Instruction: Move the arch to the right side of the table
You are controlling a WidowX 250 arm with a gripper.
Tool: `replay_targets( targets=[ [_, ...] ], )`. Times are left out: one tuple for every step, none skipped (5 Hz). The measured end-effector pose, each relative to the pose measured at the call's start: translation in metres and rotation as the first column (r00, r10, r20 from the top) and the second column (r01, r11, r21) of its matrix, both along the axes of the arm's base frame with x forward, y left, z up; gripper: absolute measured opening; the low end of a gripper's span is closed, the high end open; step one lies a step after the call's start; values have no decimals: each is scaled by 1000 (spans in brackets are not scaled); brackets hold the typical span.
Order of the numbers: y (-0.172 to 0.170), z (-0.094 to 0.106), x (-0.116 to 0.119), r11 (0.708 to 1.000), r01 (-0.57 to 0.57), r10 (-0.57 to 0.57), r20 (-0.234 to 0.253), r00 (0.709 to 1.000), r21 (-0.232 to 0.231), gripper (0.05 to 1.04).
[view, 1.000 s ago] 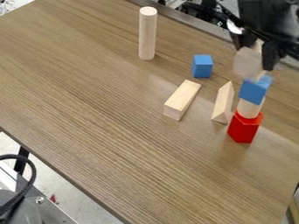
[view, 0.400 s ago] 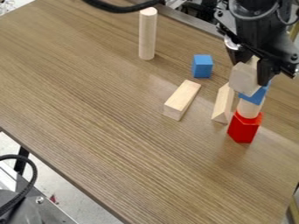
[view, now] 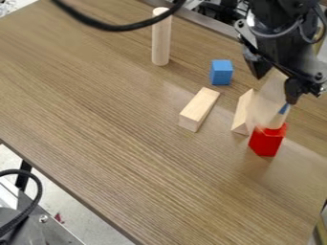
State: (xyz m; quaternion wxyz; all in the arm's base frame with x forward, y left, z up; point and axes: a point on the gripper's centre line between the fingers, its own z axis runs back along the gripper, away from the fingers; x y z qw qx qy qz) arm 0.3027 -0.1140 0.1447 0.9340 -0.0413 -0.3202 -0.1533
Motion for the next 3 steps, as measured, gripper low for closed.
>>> replay_targets(
  targets=[
    [2, 8, 0, 1000, -19, 19, 48, 999, -12, 1005],
    [2, 15, -1, 1000, -22, 23, 67, 997, -23, 1000],
    [4, 30, -5, 999, -26, 31, 101, 994, -46, 1000]
  ],
)
